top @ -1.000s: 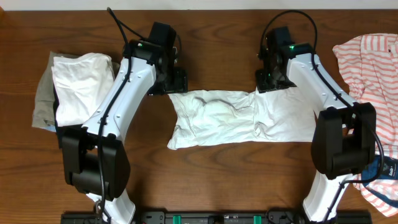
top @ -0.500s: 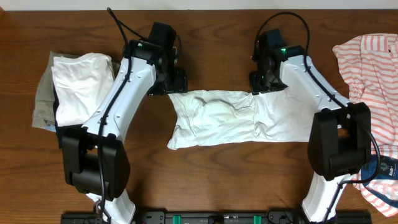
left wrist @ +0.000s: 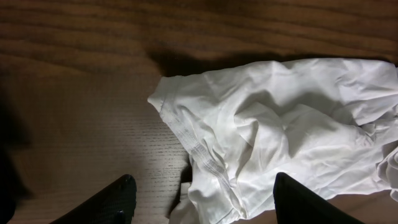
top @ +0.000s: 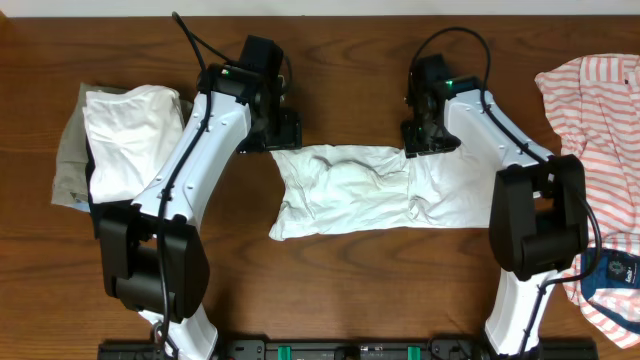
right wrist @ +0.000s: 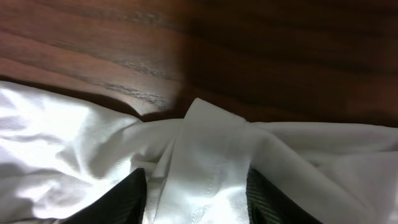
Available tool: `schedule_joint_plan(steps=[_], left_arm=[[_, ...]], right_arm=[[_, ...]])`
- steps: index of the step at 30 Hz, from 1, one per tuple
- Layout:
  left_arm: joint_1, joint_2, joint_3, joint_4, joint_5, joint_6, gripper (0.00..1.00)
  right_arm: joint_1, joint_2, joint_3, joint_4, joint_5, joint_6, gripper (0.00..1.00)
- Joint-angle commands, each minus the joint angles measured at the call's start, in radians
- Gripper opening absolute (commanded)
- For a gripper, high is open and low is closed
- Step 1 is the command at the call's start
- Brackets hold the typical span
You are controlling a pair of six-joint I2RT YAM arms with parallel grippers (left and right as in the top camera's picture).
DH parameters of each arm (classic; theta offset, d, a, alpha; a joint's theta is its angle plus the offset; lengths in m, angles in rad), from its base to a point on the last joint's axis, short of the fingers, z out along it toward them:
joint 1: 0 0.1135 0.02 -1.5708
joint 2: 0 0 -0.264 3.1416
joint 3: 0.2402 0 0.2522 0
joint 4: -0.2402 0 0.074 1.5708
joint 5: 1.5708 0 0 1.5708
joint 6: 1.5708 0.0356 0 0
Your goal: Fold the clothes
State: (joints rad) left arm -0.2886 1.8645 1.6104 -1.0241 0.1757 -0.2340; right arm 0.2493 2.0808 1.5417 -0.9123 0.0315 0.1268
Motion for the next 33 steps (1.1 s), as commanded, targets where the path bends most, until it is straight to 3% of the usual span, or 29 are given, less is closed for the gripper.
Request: schedule_joint_plan(steps=[1, 7, 11, 15, 19, 27, 29, 31, 33], left_arm=[[0.004, 0.004, -0.011, -0.003, -0.012, 0.016, 0.71], [0.004, 0.004, -0.011, -0.003, -0.012, 0.016, 0.71], [0.004, 0.004, -0.011, -0.003, -0.012, 0.016, 0.71], [0.004, 0.004, -0.011, -0.003, -0.013, 0.016, 0.71], [0.004, 0.004, -0.011, -0.002, -0.012, 0.016, 0.71], [0.004, 0.004, -0.011, 0.001, -0.012, 0.016, 0.71], [0.004, 0.004, -0.011, 0.002, -0.012, 0.016, 0.71], [0.004, 0.004, -0.011, 0.001, -0.012, 0.016, 0.71], [0.004, 0.004, -0.011, 0.001, -0.013, 0.016, 0.71]], right_arm=[[0.003, 0.021, -0.008, 0.000, 0.013, 0.019, 0.46], [0.003, 0.023, -0.008, 0.000, 0.014, 0.024, 0.16], [0.003, 0.023, -0.008, 0.000, 0.014, 0.031, 0.01], [0.006, 0.010, -0.007, -0.007, -0.013, 0.003, 0.01], [0.026, -0.013, -0.007, -0.010, -0.155, -0.172, 0.01], [0.077, -0.014, -0.007, -0.044, -0.178, -0.267, 0.04], [0.079, -0.014, -0.007, -0.042, -0.178, -0.267, 0.08], [0.079, -0.014, -0.007, -0.042, -0.177, -0.267, 0.24], [0.077, -0.014, -0.007, -0.041, -0.164, -0.257, 0.27]])
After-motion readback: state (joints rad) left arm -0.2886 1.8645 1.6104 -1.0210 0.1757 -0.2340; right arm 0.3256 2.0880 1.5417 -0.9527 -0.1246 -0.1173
